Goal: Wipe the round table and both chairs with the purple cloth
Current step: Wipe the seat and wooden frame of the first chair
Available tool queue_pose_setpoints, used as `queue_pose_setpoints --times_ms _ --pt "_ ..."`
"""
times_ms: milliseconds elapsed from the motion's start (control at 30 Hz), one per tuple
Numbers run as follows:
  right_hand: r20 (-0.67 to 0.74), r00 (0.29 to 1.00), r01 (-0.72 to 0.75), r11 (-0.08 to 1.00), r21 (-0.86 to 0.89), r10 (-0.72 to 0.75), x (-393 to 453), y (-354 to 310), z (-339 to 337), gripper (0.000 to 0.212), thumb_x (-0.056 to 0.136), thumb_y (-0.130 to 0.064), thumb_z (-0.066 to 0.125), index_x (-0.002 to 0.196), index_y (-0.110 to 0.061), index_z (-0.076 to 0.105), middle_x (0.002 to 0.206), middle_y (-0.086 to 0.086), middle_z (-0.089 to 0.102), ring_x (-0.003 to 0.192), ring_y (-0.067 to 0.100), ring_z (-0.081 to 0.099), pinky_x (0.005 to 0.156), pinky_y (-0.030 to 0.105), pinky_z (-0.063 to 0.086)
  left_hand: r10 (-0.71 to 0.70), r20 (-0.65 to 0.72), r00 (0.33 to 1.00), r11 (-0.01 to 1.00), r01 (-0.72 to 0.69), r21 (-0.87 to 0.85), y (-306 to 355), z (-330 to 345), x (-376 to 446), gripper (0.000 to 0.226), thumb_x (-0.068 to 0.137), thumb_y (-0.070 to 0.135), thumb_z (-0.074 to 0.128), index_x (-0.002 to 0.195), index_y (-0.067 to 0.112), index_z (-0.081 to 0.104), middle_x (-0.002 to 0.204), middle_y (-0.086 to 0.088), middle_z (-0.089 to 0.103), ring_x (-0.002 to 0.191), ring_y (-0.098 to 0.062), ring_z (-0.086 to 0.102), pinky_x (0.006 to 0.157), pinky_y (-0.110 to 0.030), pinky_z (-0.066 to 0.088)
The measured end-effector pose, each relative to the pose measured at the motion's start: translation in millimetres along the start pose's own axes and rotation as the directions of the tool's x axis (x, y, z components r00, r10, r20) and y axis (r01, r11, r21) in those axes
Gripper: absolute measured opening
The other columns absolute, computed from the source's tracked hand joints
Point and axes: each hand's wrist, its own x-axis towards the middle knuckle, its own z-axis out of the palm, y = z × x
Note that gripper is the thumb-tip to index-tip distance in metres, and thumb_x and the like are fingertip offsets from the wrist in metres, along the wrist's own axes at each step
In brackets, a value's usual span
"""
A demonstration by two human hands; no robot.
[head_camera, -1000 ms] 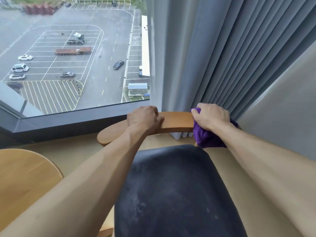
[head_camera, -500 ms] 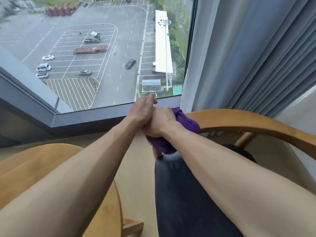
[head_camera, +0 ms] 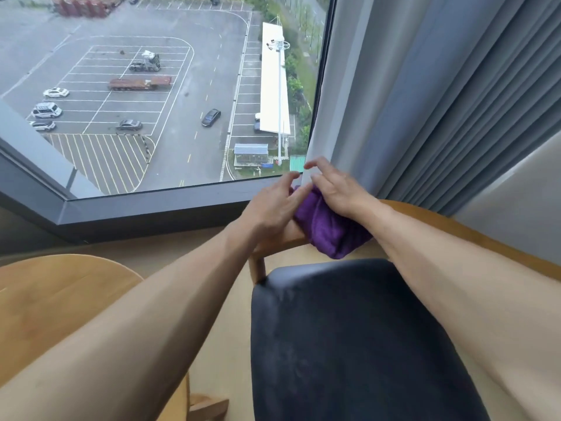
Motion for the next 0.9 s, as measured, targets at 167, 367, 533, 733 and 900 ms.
queue_pose_setpoints --times_ms 167,367,533,733,900 --pt "-0.193 0.966 -0.071 0.892 0.446 0.174 -8.0 14.0 -28.5 0.044 0.101 -0.018 0.035 0.142 -0.033 0.043 0.119 0.011 0.063 0.114 0.025 0.060 0.106 0.040 0.043 0.080 -0.032 0.996 0.945 -0.065 0.320 45.8 38.2 4.6 0.093 0.069 0.078 0.064 0.141 0.026 0.037 0.134 -0.004 0.049 0.122 -0.032 0.048 0.102 -0.047 0.039" --pt "-0.011 0.998 -0.067 0.958 -0.278 0.066 -52.1 73.3 -37.4 0.041 0.107 -0.037 0.027 0.141 -0.028 0.048 0.141 0.005 0.056 0.130 0.027 0.049 0.109 0.043 0.035 0.114 -0.037 0.993 0.840 -0.076 0.537 44.7 51.1 -10.9 0.104 0.068 0.058 0.068 0.154 0.032 0.015 0.133 -0.007 0.048 0.114 -0.036 0.051 0.093 -0.046 0.042" --pt "-0.062 0.995 0.046 0.894 -0.447 -0.082 -64.3 83.8 -19.1 0.054 0.104 -0.048 0.022 0.151 -0.025 0.035 0.140 0.004 0.055 0.130 0.029 0.046 0.112 0.049 0.026 0.154 -0.028 0.988 0.704 -0.090 0.704 23.9 32.3 -36.6 0.096 0.074 0.052 0.067 0.153 0.036 0.015 0.132 -0.010 0.047 0.113 -0.036 0.052 0.098 -0.045 0.039" --pt "0.038 0.992 0.124 0.852 -0.508 -0.122 -68.0 87.0 -26.8 0.067 0.095 -0.057 0.043 0.151 -0.022 0.034 0.148 0.003 0.046 0.133 0.025 0.042 0.115 0.047 0.024 0.093 -0.110 0.990 0.607 0.031 0.794 -12.3 12.4 -81.2 0.091 0.073 0.047 0.072 0.147 0.019 0.028 0.124 -0.016 0.050 0.107 -0.038 0.053 0.088 -0.044 0.045" --pt "0.161 0.986 0.089 0.934 -0.346 -0.034 -64.5 85.9 -50.6 0.082 0.083 -0.030 0.064 0.156 -0.025 0.025 0.149 0.005 0.045 0.132 0.027 0.043 0.110 0.040 0.030 0.067 -0.185 0.981 0.553 0.118 0.825 7.4 39.8 -67.6 0.068 0.085 0.022 0.064 0.141 0.015 0.027 0.127 -0.020 0.044 0.102 -0.038 0.052 0.080 -0.045 0.047"
